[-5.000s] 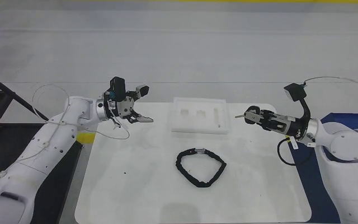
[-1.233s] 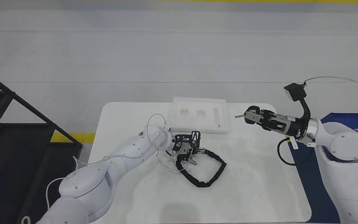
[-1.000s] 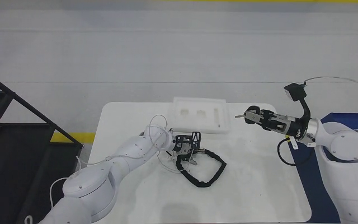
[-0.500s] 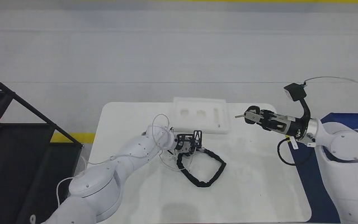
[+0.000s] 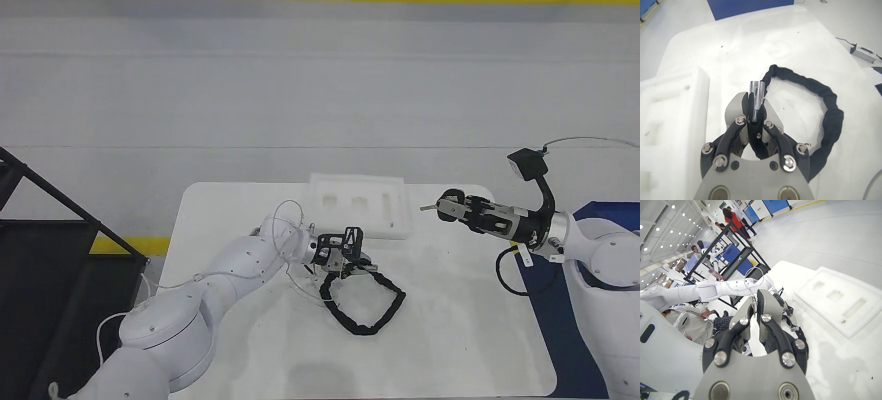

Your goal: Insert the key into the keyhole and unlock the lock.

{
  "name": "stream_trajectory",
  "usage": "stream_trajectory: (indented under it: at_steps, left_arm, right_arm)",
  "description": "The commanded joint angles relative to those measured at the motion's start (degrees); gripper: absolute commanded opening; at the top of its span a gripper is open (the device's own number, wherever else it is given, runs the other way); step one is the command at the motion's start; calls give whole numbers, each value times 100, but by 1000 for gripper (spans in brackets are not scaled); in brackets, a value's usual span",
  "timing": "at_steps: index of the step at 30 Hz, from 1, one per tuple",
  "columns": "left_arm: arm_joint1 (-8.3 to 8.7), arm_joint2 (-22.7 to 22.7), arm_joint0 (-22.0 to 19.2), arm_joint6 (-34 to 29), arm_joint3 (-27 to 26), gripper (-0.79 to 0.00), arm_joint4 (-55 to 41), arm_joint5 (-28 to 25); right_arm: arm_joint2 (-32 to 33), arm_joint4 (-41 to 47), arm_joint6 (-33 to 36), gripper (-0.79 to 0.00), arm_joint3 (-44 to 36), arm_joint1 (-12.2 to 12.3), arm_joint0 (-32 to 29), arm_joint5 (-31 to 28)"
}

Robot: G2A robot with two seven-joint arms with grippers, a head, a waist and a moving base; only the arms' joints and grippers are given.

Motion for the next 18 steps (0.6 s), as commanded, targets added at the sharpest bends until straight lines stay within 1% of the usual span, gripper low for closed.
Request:
stream_trajectory:
  at_steps: [1,3,7,9,12,18]
  left_arm:
    - [43,15,-11,391,-42,-785,105,-51]
    - [88,24,-6,708,-170,-785,166,-47]
    - [247,61,18,938,-628,-785,44,182]
    - [364,120,-29,1031,-901,-785,46,275]
    - [547,181,-149,1159,-1191,-785,112,403]
    - [917,232,-329,1413,-1734,-785,-48,657]
  right_arm:
    - [0,0,0,-785,0,0,0,0]
    - [0,0,0,-785,0,0,0,0]
    - [0,0,0,-785,0,0,0,0]
    - [-7,-27,-18,-785,-12,0,-11,13]
    - [-138,-377,-27,-785,-264,12,-110,120]
    - [-318,-582,264,-785,-617,55,-257,260]
